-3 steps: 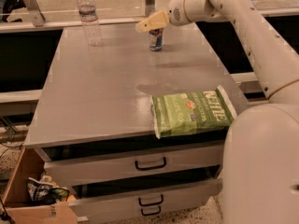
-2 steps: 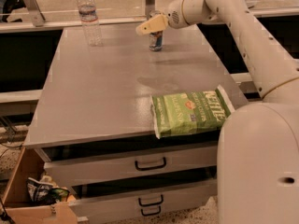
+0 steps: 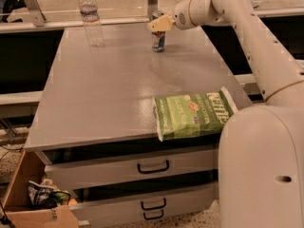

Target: Move redbull can near green jalapeno chip bag

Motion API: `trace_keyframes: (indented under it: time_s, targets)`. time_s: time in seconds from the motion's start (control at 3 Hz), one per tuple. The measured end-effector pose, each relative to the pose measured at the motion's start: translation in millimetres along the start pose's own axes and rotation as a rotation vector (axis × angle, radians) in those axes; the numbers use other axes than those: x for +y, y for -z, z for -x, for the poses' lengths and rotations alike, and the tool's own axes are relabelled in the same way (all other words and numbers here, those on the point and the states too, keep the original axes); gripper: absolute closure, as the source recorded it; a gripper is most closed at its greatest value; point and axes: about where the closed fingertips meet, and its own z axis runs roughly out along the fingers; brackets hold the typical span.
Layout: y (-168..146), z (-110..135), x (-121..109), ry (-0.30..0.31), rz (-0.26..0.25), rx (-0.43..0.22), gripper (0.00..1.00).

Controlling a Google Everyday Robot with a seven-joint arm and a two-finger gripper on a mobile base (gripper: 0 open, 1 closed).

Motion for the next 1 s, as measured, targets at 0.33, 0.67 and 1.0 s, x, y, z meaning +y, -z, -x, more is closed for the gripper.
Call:
trace_keyframes:
  time_s: [0.33,0.67,1.0]
  targets:
    - [11.0,2.5,4.7,0.024,0.019,0.002,0.71]
    - [34.2,13.7,27.1,0.074,0.068,0.028,0.94]
    - [81.2,8.9,53.4,0.093,0.132,0.053,1.00]
